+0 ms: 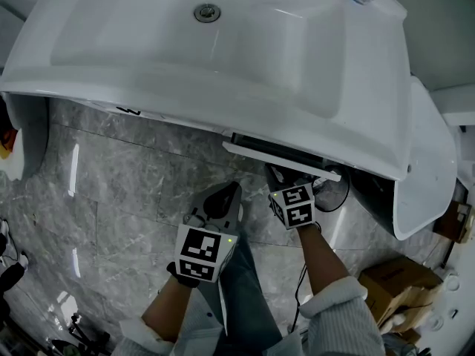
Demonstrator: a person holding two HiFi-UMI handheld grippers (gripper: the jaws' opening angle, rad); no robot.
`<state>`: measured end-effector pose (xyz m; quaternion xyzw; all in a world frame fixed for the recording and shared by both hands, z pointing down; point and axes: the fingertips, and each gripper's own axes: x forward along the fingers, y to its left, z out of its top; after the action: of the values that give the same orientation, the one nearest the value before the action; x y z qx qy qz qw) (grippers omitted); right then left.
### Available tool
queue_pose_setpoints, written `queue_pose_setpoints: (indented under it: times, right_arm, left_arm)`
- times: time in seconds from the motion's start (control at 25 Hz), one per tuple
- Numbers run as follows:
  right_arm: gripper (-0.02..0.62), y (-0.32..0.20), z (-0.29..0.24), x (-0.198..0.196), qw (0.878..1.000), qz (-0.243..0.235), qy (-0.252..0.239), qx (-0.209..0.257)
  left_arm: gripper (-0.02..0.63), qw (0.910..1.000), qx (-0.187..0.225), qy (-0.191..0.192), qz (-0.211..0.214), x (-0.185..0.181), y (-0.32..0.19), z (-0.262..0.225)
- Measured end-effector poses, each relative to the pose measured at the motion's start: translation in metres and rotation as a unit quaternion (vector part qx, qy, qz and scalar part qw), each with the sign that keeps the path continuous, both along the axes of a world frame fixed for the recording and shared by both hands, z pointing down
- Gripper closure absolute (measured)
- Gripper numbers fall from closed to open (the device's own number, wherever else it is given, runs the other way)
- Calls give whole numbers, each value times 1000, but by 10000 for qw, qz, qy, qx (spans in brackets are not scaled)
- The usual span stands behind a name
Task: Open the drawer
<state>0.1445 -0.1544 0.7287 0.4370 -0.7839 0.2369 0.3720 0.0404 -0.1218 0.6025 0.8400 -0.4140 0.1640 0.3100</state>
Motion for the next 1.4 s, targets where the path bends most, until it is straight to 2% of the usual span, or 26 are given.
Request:
queue_pose_setpoints:
  times: [0.24, 1.4]
  right_arm:
    - [520, 11, 2, -1, 9998, -132, -39, -126]
    - [543, 60, 6, -8, 9981, -574, 136, -155]
  left_arm:
    - [589, 10000, 2, 0, -3, 3, 3, 0]
    - [589, 10000, 28, -6, -10, 15, 18, -3]
